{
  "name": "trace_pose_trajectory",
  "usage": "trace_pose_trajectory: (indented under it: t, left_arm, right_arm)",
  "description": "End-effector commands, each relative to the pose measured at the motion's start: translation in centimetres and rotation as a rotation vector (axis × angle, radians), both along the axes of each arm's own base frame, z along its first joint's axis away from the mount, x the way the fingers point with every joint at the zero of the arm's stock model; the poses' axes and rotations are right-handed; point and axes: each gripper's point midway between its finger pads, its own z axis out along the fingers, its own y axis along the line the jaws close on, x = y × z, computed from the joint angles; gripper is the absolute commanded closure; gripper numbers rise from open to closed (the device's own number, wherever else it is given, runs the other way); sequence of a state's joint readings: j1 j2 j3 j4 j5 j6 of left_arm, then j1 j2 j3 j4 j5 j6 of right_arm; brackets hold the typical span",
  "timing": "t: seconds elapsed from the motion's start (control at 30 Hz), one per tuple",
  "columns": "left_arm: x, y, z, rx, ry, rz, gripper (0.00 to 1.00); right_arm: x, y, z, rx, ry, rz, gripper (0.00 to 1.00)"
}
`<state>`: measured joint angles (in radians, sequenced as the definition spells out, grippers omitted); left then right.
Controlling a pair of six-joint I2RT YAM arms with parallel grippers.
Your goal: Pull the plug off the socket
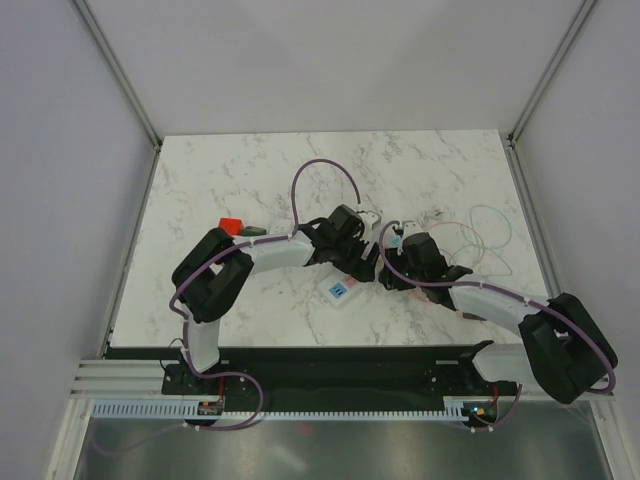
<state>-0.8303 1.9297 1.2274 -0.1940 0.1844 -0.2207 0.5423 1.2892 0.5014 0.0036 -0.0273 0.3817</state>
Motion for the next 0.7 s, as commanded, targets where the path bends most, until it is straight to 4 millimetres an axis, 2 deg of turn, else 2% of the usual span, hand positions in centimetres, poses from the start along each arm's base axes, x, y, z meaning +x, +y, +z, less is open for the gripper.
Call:
trace_pose_trajectory:
  t: [0.0, 0.07, 0.13, 0.27, 0.4, 0.53, 0.67]
  left_arm:
    - [5.6, 4.6, -3.0, 0.126, -0.060, 0.317, 0.98]
    - [5.5, 4.8, -3.1, 0.130, -0.056, 0.322, 0.98]
    - [5.6, 4.9, -3.2, 0.136, -0.063, 0.330, 0.98]
    - [5.9, 5.4, -3.6, 0.161, -0.071, 0.337, 0.98]
    - [6.4, 6.0, -4.2, 0.182, -0.075, 0.351, 0.98]
    - [7.1, 6.4, -4.2, 0.191, -0.078, 0.358, 0.98]
    - [7.7, 7.1, -4.4, 0.200, -0.079, 0.362, 0.98]
  right_arm:
    - [-3.4, 2.3, 1.7, 0.143, 0.115, 0.061, 1.00]
    - [-3.3, 1.8, 1.9, 0.119, 0.097, 0.054, 1.00]
    - [-3.0, 0.5, 1.3, 0.046, 0.087, 0.013, 1.00]
    - [-2.8, -0.7, 0.8, -0.028, 0.075, -0.058, 1.00]
    - [-3.6, 0.1, 1.1, -0.052, 0.063, -0.044, 1.00]
    - [-4.6, 0.2, 0.1, -0.086, 0.110, -0.031, 1.00]
    - [-5.3, 0.8, 0.3, -0.039, 0.129, -0.017, 1.00]
